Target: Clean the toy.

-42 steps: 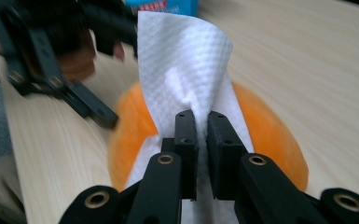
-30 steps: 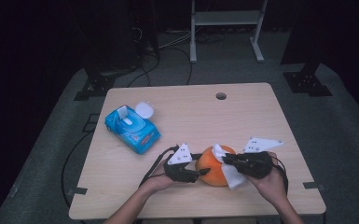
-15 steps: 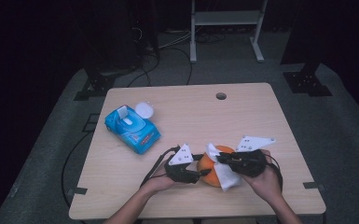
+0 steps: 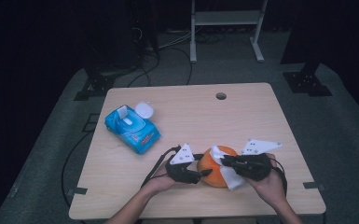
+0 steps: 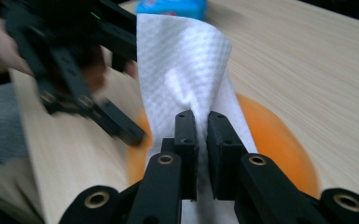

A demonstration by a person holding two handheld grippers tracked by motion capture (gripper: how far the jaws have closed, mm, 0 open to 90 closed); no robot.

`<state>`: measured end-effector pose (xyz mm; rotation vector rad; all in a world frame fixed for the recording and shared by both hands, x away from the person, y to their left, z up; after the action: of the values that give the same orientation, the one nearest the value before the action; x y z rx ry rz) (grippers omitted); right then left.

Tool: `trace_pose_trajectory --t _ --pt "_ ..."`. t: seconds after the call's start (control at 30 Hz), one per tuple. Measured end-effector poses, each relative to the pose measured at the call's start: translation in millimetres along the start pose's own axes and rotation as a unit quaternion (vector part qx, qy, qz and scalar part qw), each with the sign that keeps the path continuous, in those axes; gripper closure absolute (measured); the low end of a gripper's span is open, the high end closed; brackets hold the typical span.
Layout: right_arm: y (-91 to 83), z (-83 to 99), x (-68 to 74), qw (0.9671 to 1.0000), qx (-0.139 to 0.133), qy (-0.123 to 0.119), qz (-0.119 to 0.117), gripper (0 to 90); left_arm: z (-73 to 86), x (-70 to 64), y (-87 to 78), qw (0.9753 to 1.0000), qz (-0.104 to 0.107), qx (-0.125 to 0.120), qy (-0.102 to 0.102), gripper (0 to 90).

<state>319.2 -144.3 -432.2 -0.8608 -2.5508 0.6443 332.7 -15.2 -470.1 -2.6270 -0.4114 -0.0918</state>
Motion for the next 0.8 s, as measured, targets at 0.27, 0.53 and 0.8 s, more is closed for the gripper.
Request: trace_pose_trajectory --t 0.27,0.53,0.8 --pt "13.1 -4.0 10.0 0.9996 0.015 -0.018 -0.015 82.4 3.0 1.4 -2.0 1.0000 -0.001 0.002 0.002 41.3" --pt "-2.9 17.7 -19.9 0.9995 0.017 0.028 0.000 82.5 -3.8 2.7 -1.5 0.9998 0.003 -0.014 -0.012 18.1" --pt "-8.7 16.9 -10.5 0.9996 0.021 0.010 0.014 82.4 -1.6 -5.8 3.4 0.9999 0.005 0.000 0.013 40.5"
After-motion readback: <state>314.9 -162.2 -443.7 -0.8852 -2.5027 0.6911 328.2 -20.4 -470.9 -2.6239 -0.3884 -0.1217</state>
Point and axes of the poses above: each handheld gripper's, and its own axes: y roughly forward along the jaws, z roughly out of its underside, x roughly to its left, the point moved 8 cm from there along y, roughly forward along the jaws, and after that the axes turned 9 degrees about y, right-handed, at the moved point
